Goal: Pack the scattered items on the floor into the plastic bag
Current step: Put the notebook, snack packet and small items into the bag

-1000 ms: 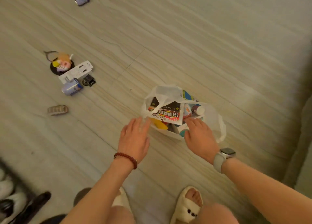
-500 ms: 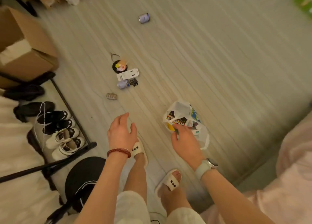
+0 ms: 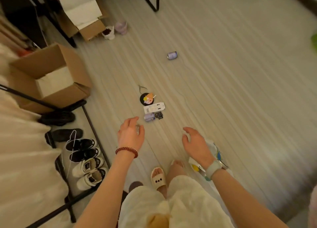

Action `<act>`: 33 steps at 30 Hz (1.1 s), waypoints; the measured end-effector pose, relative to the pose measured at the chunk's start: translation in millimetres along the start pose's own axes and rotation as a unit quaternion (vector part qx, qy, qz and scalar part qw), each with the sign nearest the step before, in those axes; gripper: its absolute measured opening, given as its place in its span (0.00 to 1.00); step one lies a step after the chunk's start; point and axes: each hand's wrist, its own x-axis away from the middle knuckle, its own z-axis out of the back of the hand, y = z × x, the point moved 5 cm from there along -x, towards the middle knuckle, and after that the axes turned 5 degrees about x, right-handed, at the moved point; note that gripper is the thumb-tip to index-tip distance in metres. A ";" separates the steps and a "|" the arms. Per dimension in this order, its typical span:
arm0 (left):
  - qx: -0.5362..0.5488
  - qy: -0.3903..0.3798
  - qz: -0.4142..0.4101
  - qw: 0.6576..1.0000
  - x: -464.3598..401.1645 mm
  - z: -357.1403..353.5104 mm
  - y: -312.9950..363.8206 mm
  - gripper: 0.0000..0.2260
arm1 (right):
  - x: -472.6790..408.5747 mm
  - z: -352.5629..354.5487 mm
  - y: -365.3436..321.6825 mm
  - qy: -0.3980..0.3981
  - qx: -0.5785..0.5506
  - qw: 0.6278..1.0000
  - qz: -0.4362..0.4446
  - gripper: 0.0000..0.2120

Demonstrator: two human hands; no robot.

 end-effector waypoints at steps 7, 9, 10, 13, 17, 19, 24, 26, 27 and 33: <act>-0.015 -0.023 0.011 1.000 -93.3 35.8 4.1 0.17 | -101.0 31.5 -41.9 0.000 -0.016 1.000 -0.026 0.18; -0.012 -0.021 0.018 1.000 -125.4 46.6 10.3 0.17 | -132.1 40.6 -57.1 -0.003 -0.036 0.999 -0.035 0.18; -0.013 -0.022 0.019 0.999 -142.9 51.1 15.1 0.16 | -146.9 45.7 -65.1 -0.003 -0.046 0.998 -0.037 0.18; -0.014 -0.039 0.016 0.999 -196.5 60.1 35.9 0.16 | -186.4 62.9 -86.5 -0.001 -0.065 0.997 -0.048 0.18; -0.035 -0.095 -0.025 0.995 -263.6 55.6 65.5 0.16 | -227.7 83.7 -99.0 0.034 -0.111 0.988 -0.098 0.17; -0.062 -0.147 -0.048 0.986 -299.1 44.6 76.7 0.16 | -245.3 87.4 -98.9 0.057 -0.144 0.978 -0.138 0.17; -0.149 -0.317 -0.136 0.927 -384.9 -4.4 95.2 0.16 | -269.4 63.1 -88.4 0.120 -0.254 0.918 -0.280 0.17; -0.203 -0.392 -0.183 0.879 -415.0 -24.6 95.3 0.17 | -271.4 34.8 -85.3 0.146 -0.305 0.871 -0.357 0.17; -0.232 -0.417 -0.207 0.854 -430.0 -34.0 93.6 0.17 | -271.2 16.6 -85.8 0.159 -0.335 0.842 -0.393 0.17; -0.367 -0.481 -0.297 0.738 -490.0 -109.3 59.3 0.17 | -278.6 -123.7 -90.9 0.199 -0.462 0.689 -0.521 0.16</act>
